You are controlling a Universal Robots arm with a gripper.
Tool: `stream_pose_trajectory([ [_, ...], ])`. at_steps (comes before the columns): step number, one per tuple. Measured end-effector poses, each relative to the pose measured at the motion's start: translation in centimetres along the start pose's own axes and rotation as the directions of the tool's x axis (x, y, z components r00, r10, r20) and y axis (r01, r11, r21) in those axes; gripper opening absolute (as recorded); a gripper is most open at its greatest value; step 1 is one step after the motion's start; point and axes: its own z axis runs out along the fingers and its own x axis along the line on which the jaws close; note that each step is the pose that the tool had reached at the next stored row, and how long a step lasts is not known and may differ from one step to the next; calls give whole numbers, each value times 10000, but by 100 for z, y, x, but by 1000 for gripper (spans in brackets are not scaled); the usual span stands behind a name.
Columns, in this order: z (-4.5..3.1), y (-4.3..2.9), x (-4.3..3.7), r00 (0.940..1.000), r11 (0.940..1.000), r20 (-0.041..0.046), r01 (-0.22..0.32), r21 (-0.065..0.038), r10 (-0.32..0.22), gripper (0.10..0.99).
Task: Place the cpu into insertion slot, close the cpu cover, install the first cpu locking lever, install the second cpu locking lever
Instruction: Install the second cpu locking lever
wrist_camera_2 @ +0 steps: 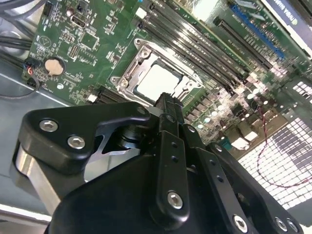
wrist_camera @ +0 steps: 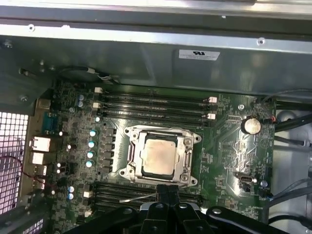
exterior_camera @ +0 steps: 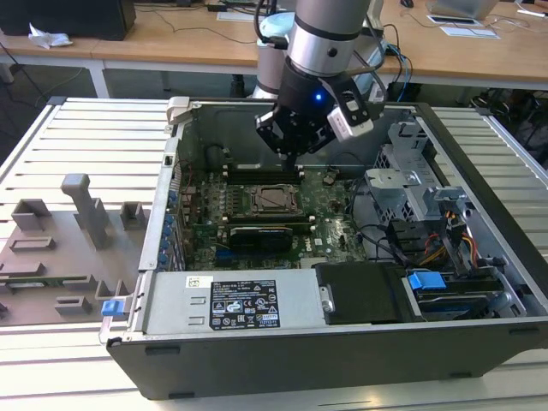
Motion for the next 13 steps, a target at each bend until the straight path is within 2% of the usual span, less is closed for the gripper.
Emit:
stream_pose_trajectory([
  [8,-4,-106,10,10000,10000,-1,0,1,0,106],
  [13,-6,-210,20,10000,10000,0,0,0,0,106],
])
